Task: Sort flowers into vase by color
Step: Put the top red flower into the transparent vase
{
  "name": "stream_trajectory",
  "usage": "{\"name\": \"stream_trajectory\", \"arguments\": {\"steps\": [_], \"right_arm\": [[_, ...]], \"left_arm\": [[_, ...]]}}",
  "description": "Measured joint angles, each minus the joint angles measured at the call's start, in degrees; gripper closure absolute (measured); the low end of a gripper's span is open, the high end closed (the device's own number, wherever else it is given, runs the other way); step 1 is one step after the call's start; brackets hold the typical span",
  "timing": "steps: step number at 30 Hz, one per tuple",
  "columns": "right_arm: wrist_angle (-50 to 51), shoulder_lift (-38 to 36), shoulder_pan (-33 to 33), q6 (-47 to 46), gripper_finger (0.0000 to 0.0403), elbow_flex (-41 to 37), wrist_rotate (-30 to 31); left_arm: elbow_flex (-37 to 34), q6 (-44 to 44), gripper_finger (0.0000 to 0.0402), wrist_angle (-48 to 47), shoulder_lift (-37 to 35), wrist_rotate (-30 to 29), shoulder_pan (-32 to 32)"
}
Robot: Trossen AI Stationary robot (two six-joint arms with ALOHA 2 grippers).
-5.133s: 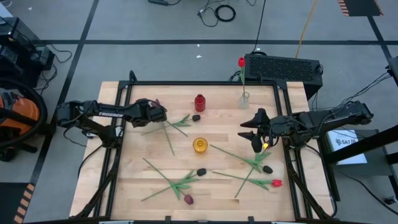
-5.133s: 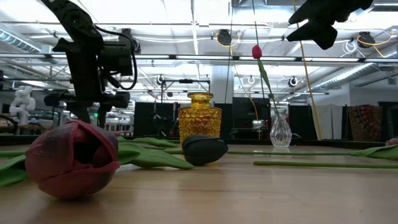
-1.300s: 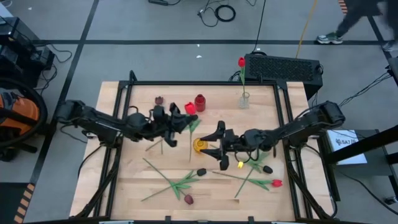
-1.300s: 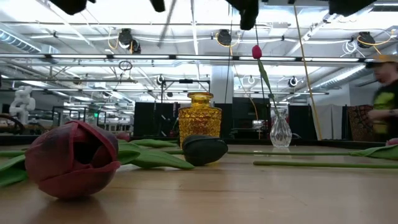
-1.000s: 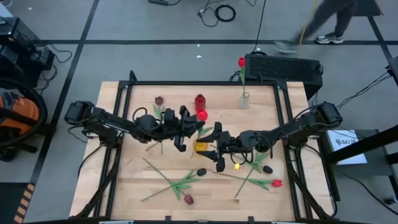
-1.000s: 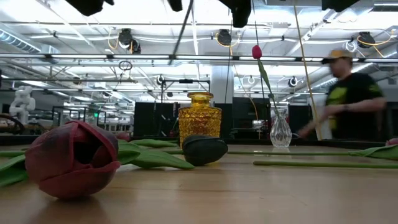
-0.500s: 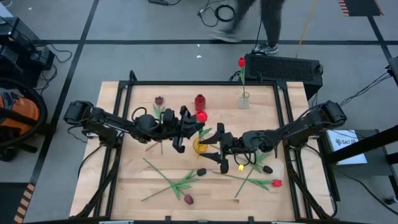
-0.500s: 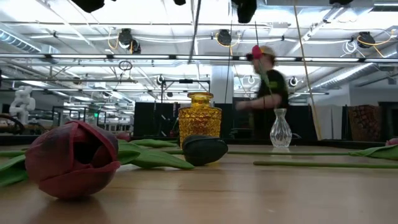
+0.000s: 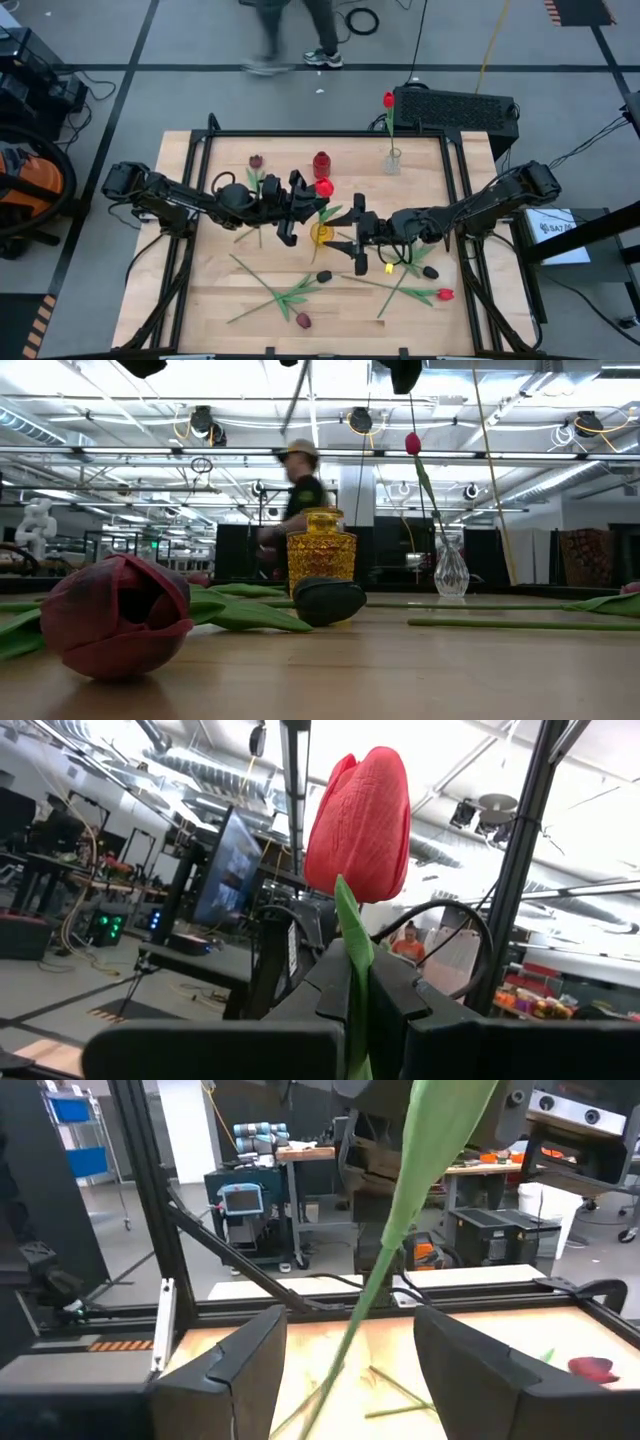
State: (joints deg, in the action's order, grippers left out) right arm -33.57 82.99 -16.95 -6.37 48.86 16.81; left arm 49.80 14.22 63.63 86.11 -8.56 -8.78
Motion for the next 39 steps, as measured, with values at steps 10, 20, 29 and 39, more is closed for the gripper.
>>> {"name": "stream_trajectory", "arguments": {"steps": [10, 20, 29, 39], "right_arm": [[-3.64, 1.54, 0.41, 0.11, 0.0194, 0.0, -0.17], [-6.15, 4.12, 1.75, 0.28, 0.0234, 0.0, -0.14], [-7.9, 4.12, 1.99, 1.7, 0.0319, 0.0, -0.16], [-6.46, 4.01, 2.01, 0.66, 0.0396, 0.0, 0.14]], "left_arm": [[0.0, -0.92, 0.0387, -0.1, 0.0, -0.25, 0.0], [-0.02, -1.55, 0.0387, -0.25, 0.72, -0.44, -0.04], [-0.02, -1.62, 0.0387, -1.15, 0.7, -0.44, -0.04], [-0.02, -1.09, 0.0384, -2.3, 0.7, -0.42, 0.11]]}}
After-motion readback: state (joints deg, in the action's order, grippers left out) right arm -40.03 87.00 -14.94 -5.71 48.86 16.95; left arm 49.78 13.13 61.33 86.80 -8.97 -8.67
